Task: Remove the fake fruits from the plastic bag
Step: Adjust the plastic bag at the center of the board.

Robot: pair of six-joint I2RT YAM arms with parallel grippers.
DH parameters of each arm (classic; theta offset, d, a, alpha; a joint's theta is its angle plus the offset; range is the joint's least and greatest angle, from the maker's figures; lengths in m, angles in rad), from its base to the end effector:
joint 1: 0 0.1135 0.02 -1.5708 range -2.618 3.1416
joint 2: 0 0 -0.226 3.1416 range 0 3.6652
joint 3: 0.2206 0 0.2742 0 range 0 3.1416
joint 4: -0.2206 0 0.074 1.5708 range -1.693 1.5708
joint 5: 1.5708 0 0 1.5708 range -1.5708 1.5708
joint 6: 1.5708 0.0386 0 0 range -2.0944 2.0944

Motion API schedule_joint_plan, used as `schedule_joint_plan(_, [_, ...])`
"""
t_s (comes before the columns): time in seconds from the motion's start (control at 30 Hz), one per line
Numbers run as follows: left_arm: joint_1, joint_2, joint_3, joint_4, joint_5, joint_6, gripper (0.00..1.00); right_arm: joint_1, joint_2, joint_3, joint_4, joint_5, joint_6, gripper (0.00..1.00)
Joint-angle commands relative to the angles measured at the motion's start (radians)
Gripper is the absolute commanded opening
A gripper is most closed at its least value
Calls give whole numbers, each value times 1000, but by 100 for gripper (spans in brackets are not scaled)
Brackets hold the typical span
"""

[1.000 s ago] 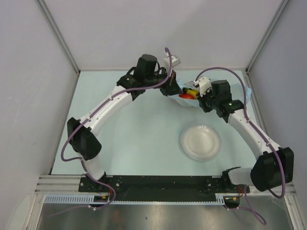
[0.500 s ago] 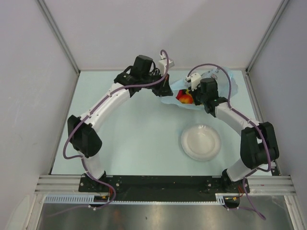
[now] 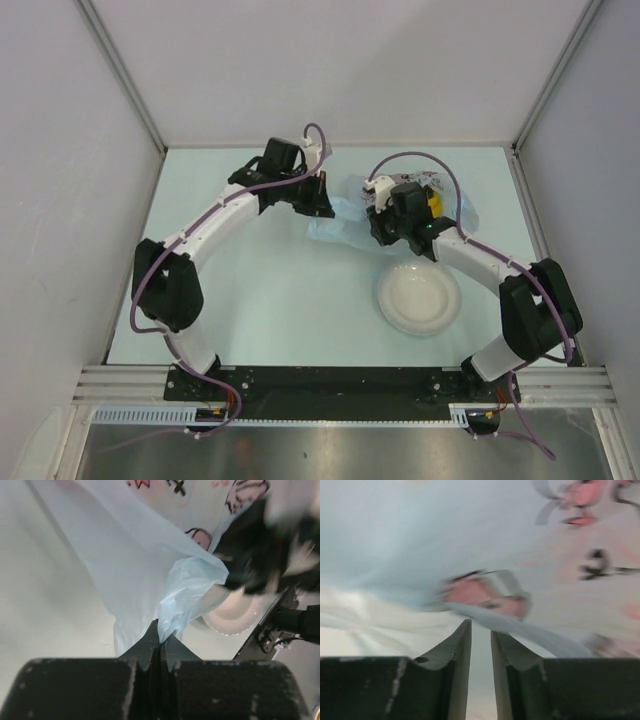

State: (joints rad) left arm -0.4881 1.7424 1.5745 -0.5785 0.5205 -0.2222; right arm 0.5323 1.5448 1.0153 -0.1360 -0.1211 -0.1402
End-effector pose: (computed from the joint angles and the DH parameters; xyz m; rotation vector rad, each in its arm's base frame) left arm 0.3543 -0.2098 0.2776 0.5884 2.3152 -0.9532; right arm 0.3110 0.1886 0.1867 -0.8059 2.1044 0.3473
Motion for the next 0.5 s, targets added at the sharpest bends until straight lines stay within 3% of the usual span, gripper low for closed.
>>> schedule_joint_plan(0.0, [-44, -64, -32, 71, -4, 101, 0, -130, -25, 51, 35, 35, 56, 31])
schedule_joint_plan(0.03, [-62, -60, -12, 42, -5, 136, 2, -164, -8, 69, 35, 2, 60, 45])
schedule_joint_plan(0.13, [-67, -38, 28, -21, 29, 179, 10, -187, 21, 69, 61, 3, 71, 72])
schedule_joint_plan(0.23, [-67, -47, 16, -37, 32, 192, 10, -175, 29, 68, 73, -18, 25, 80])
schedule_joint_plan(0.47, [-82, -66, -28, 6, 55, 170, 2, -150, 89, 86, 85, 58, -102, 85])
